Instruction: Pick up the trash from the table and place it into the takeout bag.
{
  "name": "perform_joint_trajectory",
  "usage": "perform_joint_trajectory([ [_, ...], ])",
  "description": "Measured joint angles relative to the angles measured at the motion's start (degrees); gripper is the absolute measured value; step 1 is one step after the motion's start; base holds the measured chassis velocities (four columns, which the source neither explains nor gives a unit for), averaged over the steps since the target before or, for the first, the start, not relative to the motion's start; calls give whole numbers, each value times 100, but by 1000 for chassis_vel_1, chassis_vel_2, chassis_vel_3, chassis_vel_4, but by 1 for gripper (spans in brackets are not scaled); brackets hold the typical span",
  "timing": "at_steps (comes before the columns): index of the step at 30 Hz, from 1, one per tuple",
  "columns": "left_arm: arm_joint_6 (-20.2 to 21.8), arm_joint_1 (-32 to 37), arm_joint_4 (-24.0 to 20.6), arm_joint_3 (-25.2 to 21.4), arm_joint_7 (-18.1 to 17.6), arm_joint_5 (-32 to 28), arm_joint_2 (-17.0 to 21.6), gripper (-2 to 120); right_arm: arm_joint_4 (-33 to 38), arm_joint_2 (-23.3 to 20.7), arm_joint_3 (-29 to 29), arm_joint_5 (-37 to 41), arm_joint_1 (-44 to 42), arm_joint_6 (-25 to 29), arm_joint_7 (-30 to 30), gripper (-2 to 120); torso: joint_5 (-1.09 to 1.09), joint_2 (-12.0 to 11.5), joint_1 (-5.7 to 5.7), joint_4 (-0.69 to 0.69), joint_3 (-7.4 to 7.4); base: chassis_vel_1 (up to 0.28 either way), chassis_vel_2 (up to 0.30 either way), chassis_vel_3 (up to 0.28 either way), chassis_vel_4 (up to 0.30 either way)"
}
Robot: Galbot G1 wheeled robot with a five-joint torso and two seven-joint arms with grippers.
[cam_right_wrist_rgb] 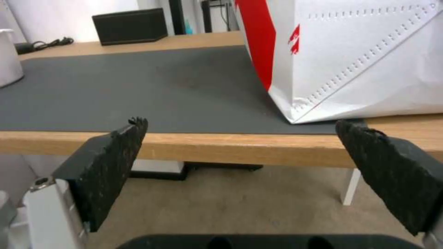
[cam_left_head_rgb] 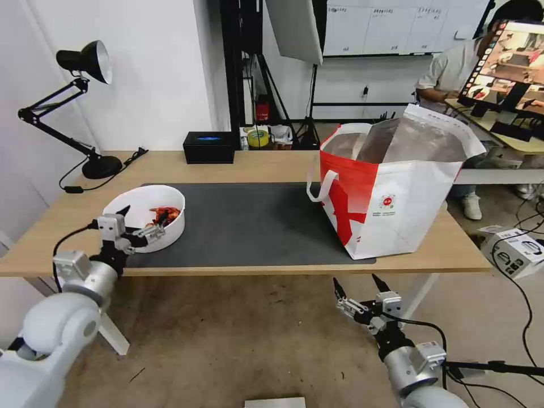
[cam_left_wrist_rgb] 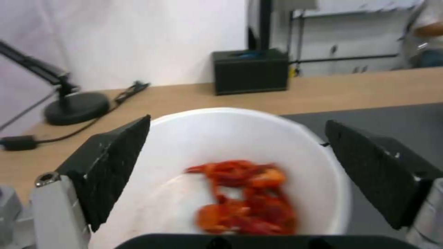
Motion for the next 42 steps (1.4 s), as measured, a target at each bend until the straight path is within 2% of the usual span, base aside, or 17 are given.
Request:
perform_joint_trajectory([
  [5,395,-315,261,41,-273,-272,285,100,0,0,0,1,1,0,0,100,-1,0,0,0,0,0,0,0,0],
  [8,921,-658,514,107,-507,-719,527,100,0,0,0,2,2,0,0,100,0,0,0,-1,0,0,0,0,0],
  [9,921,-658,514,107,-507,-719,527,100,0,0,0,2,2,0,0,100,0,0,0,-1,0,0,0,0,0],
  [11,1376,-930,715,193,-730,-1170,658,100,0,0,0,2,4,0,0,100,0,0,0,1,0,0,0,0,0],
  [12,1376,-930,715,193,-730,-1170,658,100,0,0,0,2,4,0,0,100,0,0,0,1,0,0,0,0,0],
  [15,2004,-1189,897,278,-1002,-1710,733,100,0,0,0,2,4,0,0,100,-1,0,0,-1,0,0,0,0,0],
  [16,2004,-1189,897,278,-1002,-1710,733,100,0,0,0,2,4,0,0,100,-1,0,0,-1,0,0,0,0,0],
  [19,2410,-1286,1015,287,-1233,-2058,798,100,0,0,0,2,4,0,0,100,0,0,0,1,0,0,0,0,0],
  [29,2777,-1432,1163,294,-1570,-2600,870,100,0,0,0,2,4,0,0,100,0,0,0,0,0,0,0,0,0],
  [31,3007,-1560,1250,308,-1705,-2990,890,100,0,0,-1,2,4,0,0,100,0,0,0,0,0,0,0,0,0],
  [32,3007,-1560,1250,308,-1705,-2990,890,100,0,0,-1,2,4,0,0,100,0,0,0,0,0,0,0,0,0],
  [34,3047,-1711,1450,358,-1977,-3576,890,100,0,0,0,2,4,0,0,100,0,0,0,0,0,0,0,0,0],
  [42,3031,-1888,1595,510,-1992,-3740,848,100,0,0,0,2,4,0,0,100,0,1,0,0,0,0,0,0,0],
])
